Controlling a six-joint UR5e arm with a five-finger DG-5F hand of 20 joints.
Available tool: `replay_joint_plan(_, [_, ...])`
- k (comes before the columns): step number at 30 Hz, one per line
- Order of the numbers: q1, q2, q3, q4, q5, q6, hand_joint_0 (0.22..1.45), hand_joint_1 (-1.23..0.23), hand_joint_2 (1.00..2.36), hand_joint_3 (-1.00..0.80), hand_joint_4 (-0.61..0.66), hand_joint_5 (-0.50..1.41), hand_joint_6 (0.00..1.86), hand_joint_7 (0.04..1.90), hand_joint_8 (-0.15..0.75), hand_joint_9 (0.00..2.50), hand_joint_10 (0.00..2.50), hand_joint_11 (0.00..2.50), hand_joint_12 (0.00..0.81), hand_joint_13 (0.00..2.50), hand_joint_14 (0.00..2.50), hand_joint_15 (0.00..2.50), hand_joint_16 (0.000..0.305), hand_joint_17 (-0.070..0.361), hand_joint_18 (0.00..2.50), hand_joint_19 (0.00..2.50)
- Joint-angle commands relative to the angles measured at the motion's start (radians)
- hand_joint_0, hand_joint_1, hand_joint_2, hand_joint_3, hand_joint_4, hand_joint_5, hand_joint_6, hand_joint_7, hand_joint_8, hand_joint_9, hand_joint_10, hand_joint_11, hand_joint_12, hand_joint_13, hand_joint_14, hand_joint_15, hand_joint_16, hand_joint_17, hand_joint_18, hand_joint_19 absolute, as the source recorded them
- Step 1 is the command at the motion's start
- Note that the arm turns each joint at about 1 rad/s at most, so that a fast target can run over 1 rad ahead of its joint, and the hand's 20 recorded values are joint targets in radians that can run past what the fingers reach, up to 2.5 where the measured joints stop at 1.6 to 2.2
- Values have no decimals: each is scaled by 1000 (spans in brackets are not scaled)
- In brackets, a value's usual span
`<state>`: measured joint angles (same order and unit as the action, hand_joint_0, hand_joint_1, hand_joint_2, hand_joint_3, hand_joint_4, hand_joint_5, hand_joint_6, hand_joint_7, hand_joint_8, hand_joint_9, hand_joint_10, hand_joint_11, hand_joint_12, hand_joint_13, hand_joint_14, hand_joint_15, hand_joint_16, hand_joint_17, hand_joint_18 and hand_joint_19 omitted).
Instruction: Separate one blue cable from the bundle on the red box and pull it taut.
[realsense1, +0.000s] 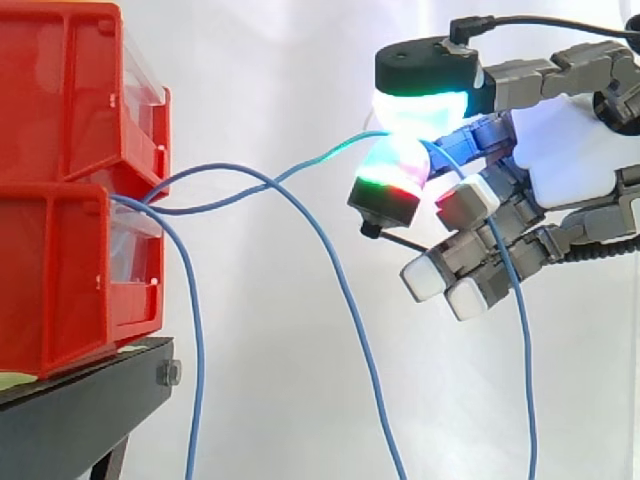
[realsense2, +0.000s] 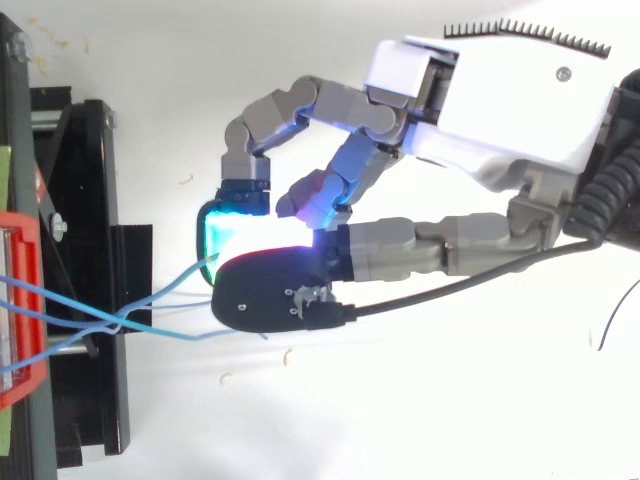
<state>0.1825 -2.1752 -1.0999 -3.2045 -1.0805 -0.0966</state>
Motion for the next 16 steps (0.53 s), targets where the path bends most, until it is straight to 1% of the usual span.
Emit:
replay_joint_plan(1, [0,0,0,0,-1,0,489,-750,1418,-49,-37,-109,907,1139,423,1253,12,850,431,911,11,445,59,133,926,317])
replay_joint_plan(16, [0,0,0,0,-1,0,491,-748,1410,-46,-42,-109,907,1143,423,1253,12,850,431,912,11,445,59,134,924,311])
